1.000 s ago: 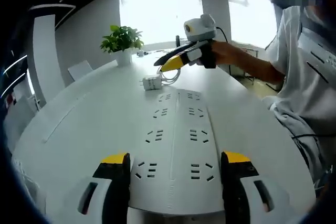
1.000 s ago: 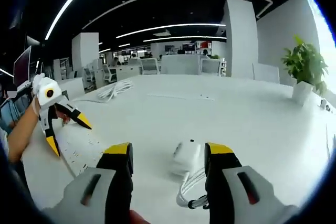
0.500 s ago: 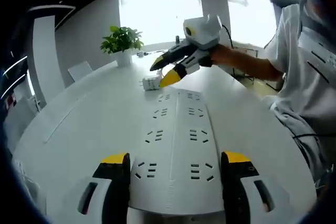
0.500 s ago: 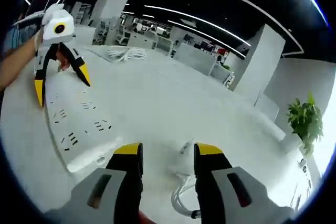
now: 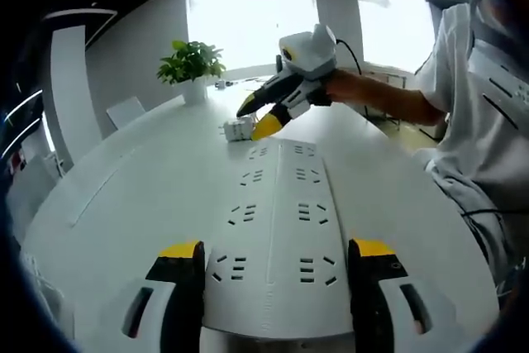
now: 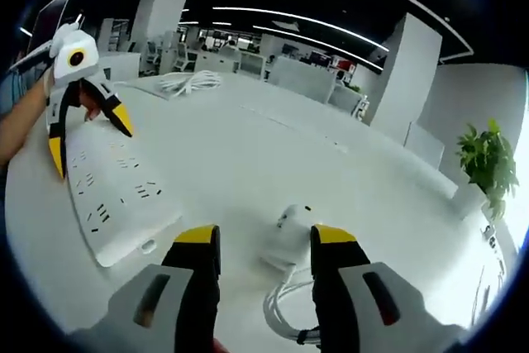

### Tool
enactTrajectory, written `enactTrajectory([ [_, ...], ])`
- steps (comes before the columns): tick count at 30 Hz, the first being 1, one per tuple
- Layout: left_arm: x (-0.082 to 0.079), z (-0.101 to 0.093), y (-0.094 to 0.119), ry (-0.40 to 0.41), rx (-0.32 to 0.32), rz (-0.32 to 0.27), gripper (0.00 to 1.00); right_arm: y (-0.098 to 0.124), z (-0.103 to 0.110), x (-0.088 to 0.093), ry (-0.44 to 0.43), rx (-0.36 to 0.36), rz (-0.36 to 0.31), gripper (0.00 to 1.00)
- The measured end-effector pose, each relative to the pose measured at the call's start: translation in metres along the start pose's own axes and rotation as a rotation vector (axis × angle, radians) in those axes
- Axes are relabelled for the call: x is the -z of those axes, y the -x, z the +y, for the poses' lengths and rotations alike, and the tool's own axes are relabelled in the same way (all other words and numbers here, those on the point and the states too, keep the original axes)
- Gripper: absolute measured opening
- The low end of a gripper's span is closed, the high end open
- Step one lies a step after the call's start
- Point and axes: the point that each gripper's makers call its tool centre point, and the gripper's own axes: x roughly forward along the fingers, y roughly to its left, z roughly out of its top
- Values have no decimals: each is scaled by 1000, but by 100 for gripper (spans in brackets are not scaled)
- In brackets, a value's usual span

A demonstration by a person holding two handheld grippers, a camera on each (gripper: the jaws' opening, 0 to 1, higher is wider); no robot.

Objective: Straighten the power strip on the desk, plug the charger into it

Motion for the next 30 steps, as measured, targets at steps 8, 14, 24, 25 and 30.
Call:
enactTrajectory([
  [8,0,0,0,-4,-1,2,72,-6,-12,7,-38,39,42,41],
  [14,-1,0,0,-9,-1,2,72,-15,-17,16,-109,40,63,29],
  [24,0,0,0,-15,-1,4,72,-14,-27,17,-612,-152,-54,27],
  [25,0,0,0,-15,-2,5,72,-13,-29,18,-656,-169,-59,27],
  [30,0,0,0,-14,2,-3,72,-11,-28,20,-743,-224,-70,27],
])
